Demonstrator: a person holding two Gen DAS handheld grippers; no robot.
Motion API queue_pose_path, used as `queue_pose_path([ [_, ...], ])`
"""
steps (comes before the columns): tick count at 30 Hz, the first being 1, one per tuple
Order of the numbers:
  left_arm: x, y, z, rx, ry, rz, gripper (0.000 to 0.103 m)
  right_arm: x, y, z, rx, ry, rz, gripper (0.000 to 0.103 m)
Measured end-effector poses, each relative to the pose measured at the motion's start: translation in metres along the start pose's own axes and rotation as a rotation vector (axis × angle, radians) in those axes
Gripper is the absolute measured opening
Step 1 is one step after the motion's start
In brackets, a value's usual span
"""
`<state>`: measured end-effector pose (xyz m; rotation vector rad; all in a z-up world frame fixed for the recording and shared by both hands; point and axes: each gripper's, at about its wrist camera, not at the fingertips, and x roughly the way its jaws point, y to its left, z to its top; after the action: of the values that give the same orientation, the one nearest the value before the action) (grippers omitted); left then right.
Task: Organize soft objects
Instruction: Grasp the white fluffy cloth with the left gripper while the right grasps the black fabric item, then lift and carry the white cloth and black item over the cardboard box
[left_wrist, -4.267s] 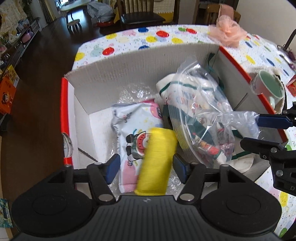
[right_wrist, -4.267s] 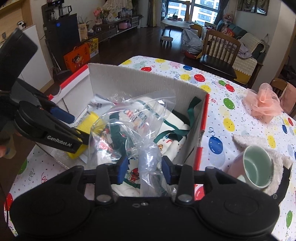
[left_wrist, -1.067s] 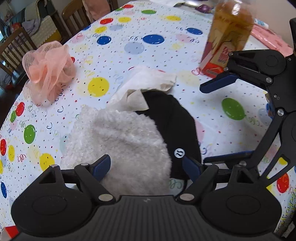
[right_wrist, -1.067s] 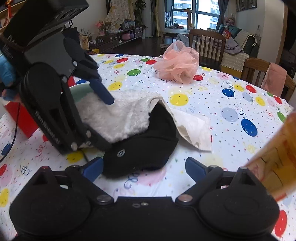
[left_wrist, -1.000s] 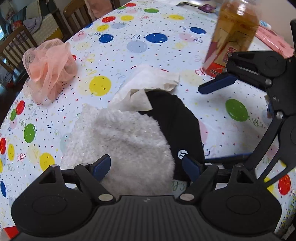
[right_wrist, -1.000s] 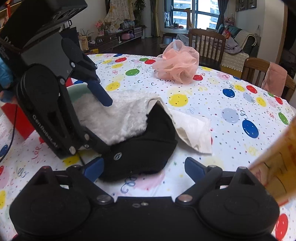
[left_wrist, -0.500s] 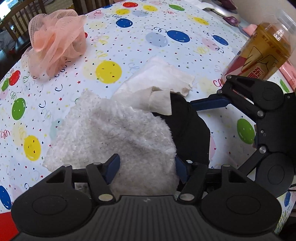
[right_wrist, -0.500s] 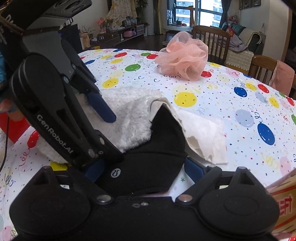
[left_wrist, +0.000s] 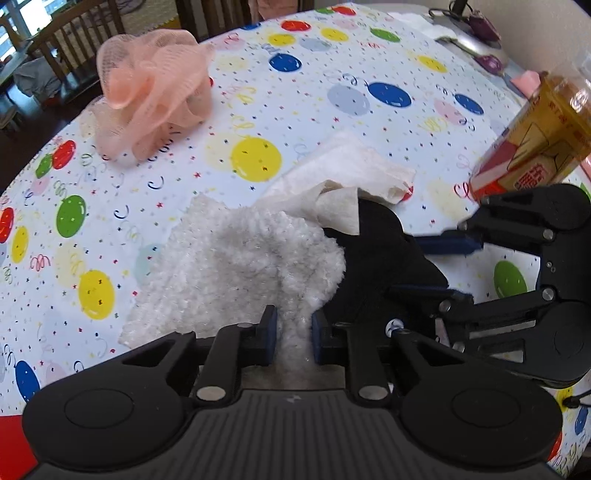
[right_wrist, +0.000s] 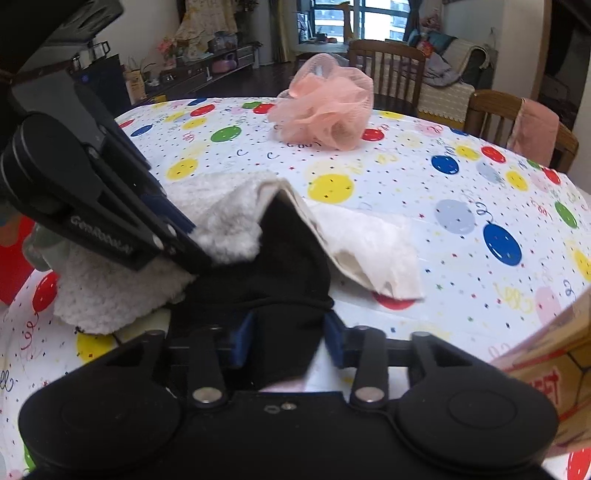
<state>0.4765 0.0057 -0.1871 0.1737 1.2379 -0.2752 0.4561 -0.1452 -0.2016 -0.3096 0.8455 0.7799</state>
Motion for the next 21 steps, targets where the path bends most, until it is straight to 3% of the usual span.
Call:
queue_pose_path([
  [2,-0.004,0.0,0.0,-0.009,-0.012,0.006,0.017,-0.002,-0.001,0.0,0.008,-0.002,-0.004,0.019],
  [5,-0.011,0.001,0.0,-0.031,-0.031,0.008,0.016,-0.01,0.0,-0.001,0.015,-0.018,-0.008,0.01],
  [21,-0.08,0.006,-0.016,-0.184,-0.194,-0.049,0.016,-0.105,0.001,-0.019,0.125,-0.157,0.007,0.004],
])
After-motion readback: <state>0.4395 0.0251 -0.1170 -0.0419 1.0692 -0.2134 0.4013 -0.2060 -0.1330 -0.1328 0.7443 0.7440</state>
